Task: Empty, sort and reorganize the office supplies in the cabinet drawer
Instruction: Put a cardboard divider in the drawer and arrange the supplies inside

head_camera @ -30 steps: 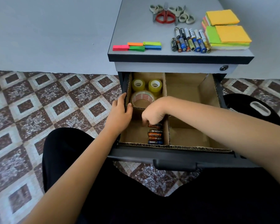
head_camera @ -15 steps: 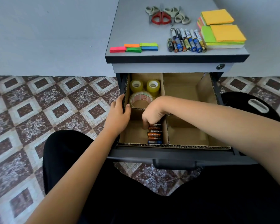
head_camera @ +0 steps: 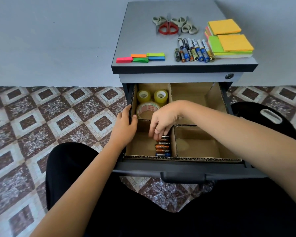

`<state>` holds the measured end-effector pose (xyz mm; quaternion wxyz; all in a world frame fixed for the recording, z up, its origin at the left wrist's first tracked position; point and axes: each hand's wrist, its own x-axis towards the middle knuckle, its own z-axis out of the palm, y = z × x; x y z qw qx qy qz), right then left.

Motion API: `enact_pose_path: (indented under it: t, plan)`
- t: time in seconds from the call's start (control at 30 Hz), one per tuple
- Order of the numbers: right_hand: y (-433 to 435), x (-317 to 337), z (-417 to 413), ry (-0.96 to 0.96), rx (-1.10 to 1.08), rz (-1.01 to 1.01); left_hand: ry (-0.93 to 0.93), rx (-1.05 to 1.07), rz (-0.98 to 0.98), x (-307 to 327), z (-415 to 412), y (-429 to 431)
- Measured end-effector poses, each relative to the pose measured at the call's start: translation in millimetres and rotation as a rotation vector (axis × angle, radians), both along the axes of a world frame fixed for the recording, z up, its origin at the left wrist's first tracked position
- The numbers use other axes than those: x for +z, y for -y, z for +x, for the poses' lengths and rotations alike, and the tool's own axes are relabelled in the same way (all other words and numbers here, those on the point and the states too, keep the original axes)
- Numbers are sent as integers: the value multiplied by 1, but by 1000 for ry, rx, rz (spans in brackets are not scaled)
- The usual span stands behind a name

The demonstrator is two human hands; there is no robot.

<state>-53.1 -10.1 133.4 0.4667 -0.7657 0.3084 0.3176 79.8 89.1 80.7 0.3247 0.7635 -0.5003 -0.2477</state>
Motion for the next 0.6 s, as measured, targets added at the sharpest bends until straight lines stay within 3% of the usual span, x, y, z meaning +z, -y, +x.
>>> enact_pose_path:
  t: [0.17, 0.3, 0.6]
  plan:
    - [5, 29, -31, 254, -194, 75, 76, 18, -39, 0, 0, 1]
    - [11, 56, -56, 458, -384, 44, 235, 32, -250, 10, -5, 1]
    - [37, 102, -88, 701, -882, -316, 149, -154, -491, 99, -38, 55]
